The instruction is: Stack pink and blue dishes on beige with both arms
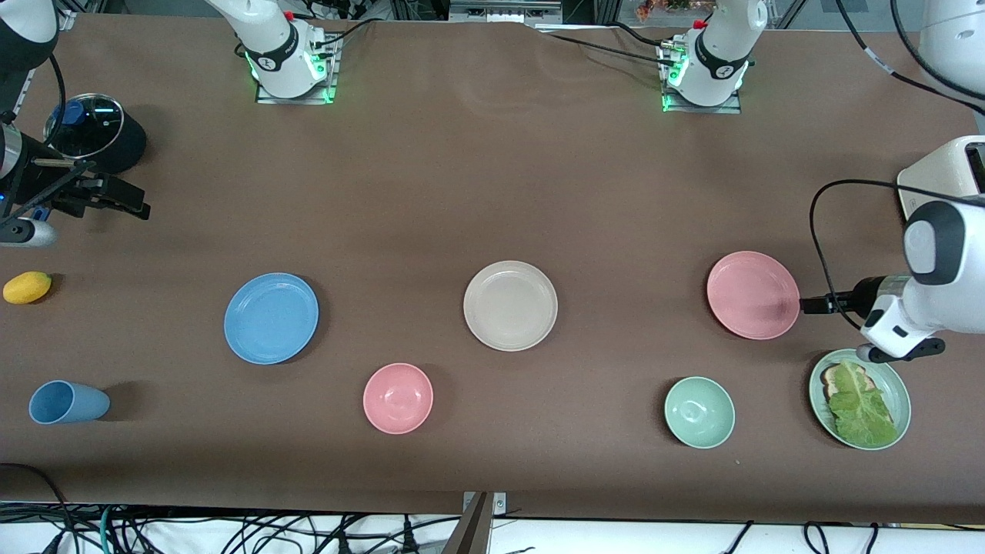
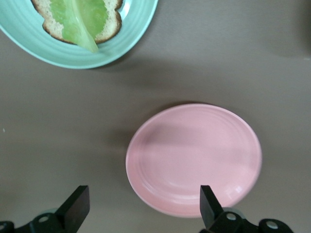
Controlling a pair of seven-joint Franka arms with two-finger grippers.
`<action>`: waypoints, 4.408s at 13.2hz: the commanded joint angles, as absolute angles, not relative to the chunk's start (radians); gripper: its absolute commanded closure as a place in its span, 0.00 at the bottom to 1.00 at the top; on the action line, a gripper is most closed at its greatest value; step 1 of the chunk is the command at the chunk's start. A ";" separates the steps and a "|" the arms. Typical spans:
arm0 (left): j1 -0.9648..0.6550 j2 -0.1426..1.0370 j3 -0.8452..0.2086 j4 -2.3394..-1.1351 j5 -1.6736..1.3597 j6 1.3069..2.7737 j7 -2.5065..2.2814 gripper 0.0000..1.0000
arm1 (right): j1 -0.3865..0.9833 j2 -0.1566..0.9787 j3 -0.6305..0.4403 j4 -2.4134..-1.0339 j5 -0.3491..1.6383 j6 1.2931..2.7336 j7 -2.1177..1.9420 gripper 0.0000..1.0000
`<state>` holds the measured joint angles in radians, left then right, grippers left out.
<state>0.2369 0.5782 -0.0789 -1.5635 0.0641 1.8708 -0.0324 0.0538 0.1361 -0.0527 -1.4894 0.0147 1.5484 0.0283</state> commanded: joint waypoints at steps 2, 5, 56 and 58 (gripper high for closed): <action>0.265 0.552 -0.086 -1.718 0.091 2.036 0.015 0.00 | 0.048 0.123 -0.051 -1.500 0.025 1.546 0.017 0.00; 0.301 0.540 -0.087 -1.854 0.091 2.204 0.046 0.00 | 0.048 0.123 -0.051 -1.502 0.025 1.545 0.018 0.00; -0.022 0.678 -0.373 -1.474 0.063 1.958 -0.628 0.00 | 0.051 0.169 -0.049 -1.491 0.026 1.554 0.012 0.00; 0.053 0.664 -0.374 -1.474 0.063 1.901 -0.533 0.00 | 0.057 0.215 -0.048 -1.508 0.028 1.587 0.003 0.00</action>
